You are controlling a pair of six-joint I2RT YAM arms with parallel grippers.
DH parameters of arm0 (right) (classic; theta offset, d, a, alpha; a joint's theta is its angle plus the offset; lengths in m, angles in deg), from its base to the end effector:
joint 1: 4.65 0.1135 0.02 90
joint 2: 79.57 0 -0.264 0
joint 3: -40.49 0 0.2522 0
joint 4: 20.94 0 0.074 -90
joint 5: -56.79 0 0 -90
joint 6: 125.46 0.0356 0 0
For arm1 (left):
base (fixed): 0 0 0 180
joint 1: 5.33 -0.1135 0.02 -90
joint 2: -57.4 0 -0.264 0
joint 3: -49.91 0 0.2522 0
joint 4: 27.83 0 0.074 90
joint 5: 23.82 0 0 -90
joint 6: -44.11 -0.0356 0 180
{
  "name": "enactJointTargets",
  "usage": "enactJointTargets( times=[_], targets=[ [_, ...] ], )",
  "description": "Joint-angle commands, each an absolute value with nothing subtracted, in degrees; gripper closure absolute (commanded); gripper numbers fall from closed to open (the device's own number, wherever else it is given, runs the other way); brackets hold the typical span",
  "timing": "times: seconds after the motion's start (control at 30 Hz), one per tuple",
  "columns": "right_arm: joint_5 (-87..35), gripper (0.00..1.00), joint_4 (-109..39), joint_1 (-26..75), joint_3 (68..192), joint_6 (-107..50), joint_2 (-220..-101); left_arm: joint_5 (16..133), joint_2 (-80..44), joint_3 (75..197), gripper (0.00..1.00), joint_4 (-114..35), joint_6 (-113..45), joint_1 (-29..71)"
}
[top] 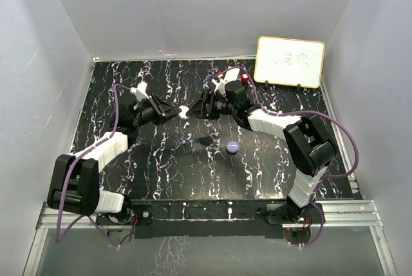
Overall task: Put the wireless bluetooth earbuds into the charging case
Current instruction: Open the charging case.
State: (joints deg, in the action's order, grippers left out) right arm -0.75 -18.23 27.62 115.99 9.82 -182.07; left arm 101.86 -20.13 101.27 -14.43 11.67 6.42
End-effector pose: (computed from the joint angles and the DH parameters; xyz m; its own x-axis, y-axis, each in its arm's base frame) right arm 0.3252 0.2279 0.2139 -0.8588 0.1668 -0.4845 -0.3609 0.4743 0.8030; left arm 0.2794 -0.0793 0.2373 -0.7257 -0.5493 -0.4143 0.2048 0.4024 -0.8922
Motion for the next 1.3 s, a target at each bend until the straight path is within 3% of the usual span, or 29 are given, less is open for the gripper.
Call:
enactJointTargets(
  times=[0.0, 0.43, 0.67, 0.87, 1.27],
  targets=[
    [-2.31, 0.34, -17.21, 27.85, 116.52, 8.57, -183.77, 105.26, -17.52, 101.27, 1.0, -7.93, 15.15, 6.66],
    [-2.55, 0.35, -18.06, 27.94, 119.19, 7.63, -185.3, 106.62, -17.63, 99.39, 1.0, -2.52, 18.04, 7.1],
    [-16.88, 0.35, -32.34, 27.93, 118.57, -4.78, -178.92, 105.09, -15.53, 102.21, 1.0, -9.77, 13.05, 6.82],
    [-32.3, 0.34, -37.96, 28.89, 115.16, -17.07, -169.84, 104.21, -14.26, 100.32, 1.0, -7.16, 13.83, 6.36],
    [-32.58, 0.41, -36.38, 34.8, 115.28, -17.99, -173.66, 101.63, -9.83, 98.31, 1.0, -10.53, 12.08, 4.31]
  ],
)
